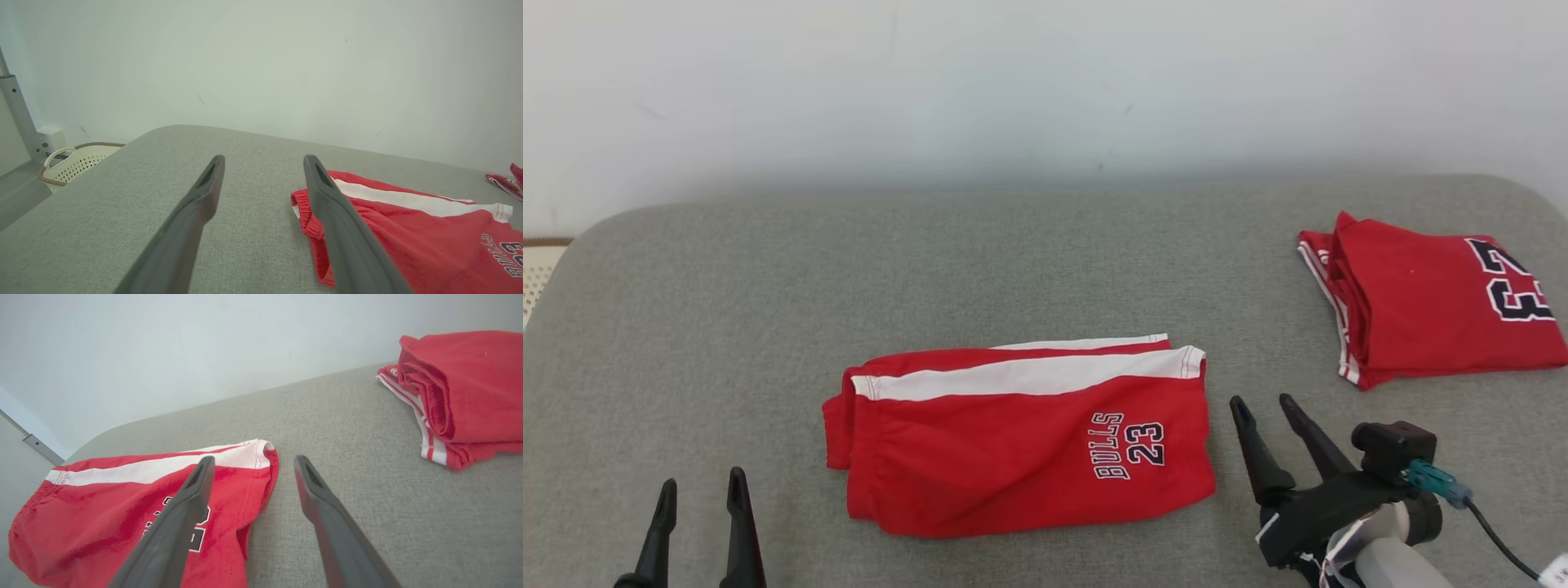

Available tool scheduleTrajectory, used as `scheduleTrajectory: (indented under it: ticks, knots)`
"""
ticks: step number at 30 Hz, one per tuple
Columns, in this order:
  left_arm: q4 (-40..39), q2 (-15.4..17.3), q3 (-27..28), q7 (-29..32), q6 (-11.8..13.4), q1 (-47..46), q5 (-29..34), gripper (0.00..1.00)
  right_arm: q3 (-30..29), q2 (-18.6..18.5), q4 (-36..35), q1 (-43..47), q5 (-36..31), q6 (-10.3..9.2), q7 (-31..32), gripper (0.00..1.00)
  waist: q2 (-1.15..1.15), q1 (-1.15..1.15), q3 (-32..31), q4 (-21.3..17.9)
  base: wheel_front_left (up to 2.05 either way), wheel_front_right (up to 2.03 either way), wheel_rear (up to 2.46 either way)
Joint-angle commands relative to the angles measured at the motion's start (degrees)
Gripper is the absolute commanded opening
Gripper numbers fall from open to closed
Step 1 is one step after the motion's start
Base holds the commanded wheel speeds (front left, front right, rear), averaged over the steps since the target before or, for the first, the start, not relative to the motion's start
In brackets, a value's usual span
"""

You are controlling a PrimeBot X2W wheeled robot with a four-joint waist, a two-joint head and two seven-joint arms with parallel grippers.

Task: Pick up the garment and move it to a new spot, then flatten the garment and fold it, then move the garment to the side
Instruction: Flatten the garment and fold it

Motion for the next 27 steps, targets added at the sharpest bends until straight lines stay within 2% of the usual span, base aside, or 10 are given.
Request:
scheduleTrajectory:
  ticks: [1,7,11,17,27]
  knots:
    - [-0.1,0.0,0.1,-0.2,0.0,0.9,0.7,1.0,-0.4,-0.1,-0.6,1.0,-0.8,-0.01,-0.1,1.0,0.0,0.0,-0.9,-0.8,0.0,0.0,0.0]
    - [0.1,0.2,-0.2,-0.2,0.1,2.6,3.3,1.0,-6.0,1.0,-7.1,6.0,-7.0,-0.02,-0.1,1.0,0.0,0.0,-2.3,-2.3,0.0,0.0,0.0]
    - [0.5,0.5,-0.8,-0.2,-1.0,3.3,4.5,1.0,-9.2,1.9,-9.7,9.3,-11.8,-0.02,-0.1,1.0,0.0,0.0,-3.1,-2.8,0.0,0.0,0.0]
    - [1.0,1.5,-1.3,-0.2,-2.7,4.6,5.4,1.0,-13.0,3.9,-12.2,13.1,-15.2,-0.02,-0.1,1.0,0.0,0.0,-4.2,-3.2,0.0,0.0,0.0]
    - [0.5,2.0,-1.4,-0.2,-1.9,6.0,7.0,1.0,-16.5,6.1,-14.4,16.7,-18.6,-0.02,-0.1,1.0,0.0,0.0,-5.2,-2.7,0.0,0.0,0.0]
